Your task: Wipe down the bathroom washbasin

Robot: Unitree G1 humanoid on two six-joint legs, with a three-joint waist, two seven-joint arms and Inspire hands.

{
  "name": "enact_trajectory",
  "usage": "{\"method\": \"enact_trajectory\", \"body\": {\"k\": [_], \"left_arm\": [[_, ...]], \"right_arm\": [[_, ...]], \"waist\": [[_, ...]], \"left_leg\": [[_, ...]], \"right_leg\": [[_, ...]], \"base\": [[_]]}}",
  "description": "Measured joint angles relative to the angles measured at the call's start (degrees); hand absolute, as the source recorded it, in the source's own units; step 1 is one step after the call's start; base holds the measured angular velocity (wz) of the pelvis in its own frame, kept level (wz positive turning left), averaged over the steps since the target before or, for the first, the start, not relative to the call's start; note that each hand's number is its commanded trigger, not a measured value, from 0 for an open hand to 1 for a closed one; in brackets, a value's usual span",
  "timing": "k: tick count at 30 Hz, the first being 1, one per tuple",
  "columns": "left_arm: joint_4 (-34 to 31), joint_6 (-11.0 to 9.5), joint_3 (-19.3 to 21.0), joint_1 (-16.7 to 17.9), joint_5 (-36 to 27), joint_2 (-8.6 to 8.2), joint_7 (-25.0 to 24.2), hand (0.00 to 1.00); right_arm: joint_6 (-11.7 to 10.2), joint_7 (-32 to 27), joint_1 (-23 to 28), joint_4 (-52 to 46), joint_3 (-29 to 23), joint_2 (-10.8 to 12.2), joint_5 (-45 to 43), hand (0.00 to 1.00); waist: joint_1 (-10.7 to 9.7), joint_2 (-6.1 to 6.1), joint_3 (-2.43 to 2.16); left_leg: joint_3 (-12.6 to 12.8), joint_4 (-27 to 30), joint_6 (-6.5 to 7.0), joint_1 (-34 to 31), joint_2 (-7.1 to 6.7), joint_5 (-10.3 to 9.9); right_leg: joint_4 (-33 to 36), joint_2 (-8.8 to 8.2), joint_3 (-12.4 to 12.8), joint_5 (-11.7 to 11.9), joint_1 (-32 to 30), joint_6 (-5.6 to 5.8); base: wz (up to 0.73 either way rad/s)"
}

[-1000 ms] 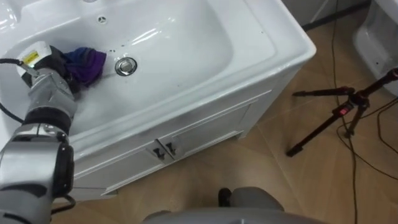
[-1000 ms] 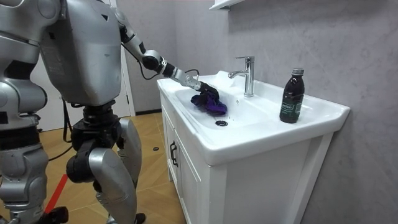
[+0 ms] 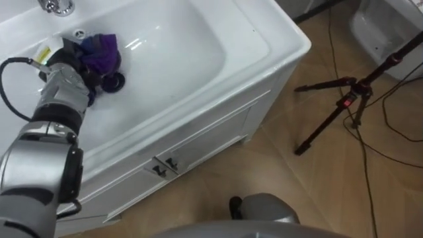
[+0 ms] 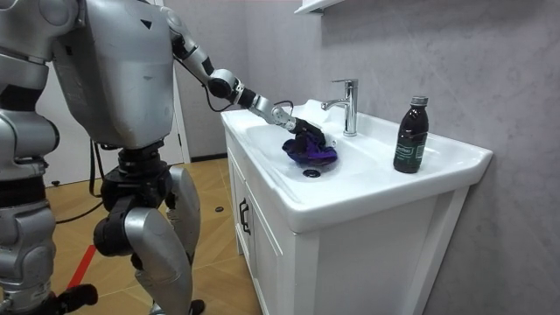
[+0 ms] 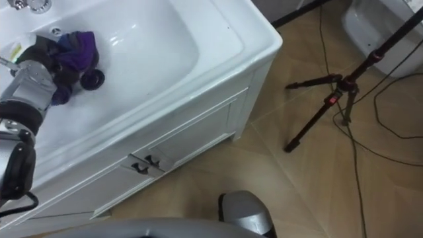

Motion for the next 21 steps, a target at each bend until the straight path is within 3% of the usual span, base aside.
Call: {"method": "enact_trajectory", "body": {"k": [6,13,16,21], "left_arm": [[-1.43,-1.39,-2.95,-4.33,-5.22,-2.11,-0.32,1.0],[-7.91,-3.6,-3.06,-4.45,-7.82,-3.97,-0.91,1.0],[-8.27,-4.86,-3.07,-4.45,-8.32,-4.23,-0.9,1.0],[-10.81,-5.18,-3.16,-4.44,-9.1,-4.24,-0.9,1.0]], "right_arm": [[-0.76,0.5,-1.05,-0.09,0.09,-0.03,0.03,0.0],[-1.01,0.48,-1.49,0.46,0.13,-0.02,0.04,0.0],[-1.04,0.4,-1.39,0.05,0.13,-0.02,0.12,0.0],[-1.24,0.35,-0.93,0.04,0.05,-0.03,0.18,0.0]], "waist": [[-1.07,-0.21,0.13],[-1.44,-0.12,0.07],[-1.53,-0.1,0.07],[-1.69,-0.01,0.07]], "left_leg": [[0.62,0.1,0.0,-0.38,-0.05,0.0],[1.03,0.26,0.0,0.42,0.19,0.0],[1.45,0.26,0.0,0.64,0.21,-0.01],[1.42,0.04,0.0,1.15,0.15,-0.01]], "right_leg": [[-0.2,-0.04,0.1,0.0,-0.45,0.04],[-0.08,0.14,0.11,0.04,0.02,-0.01],[-0.08,0.14,0.08,0.08,0.02,-0.08],[-0.07,0.13,0.18,0.12,0.31,-0.13]], "base": [[-0.02],[-0.09],[-0.11],[-0.01]]}}
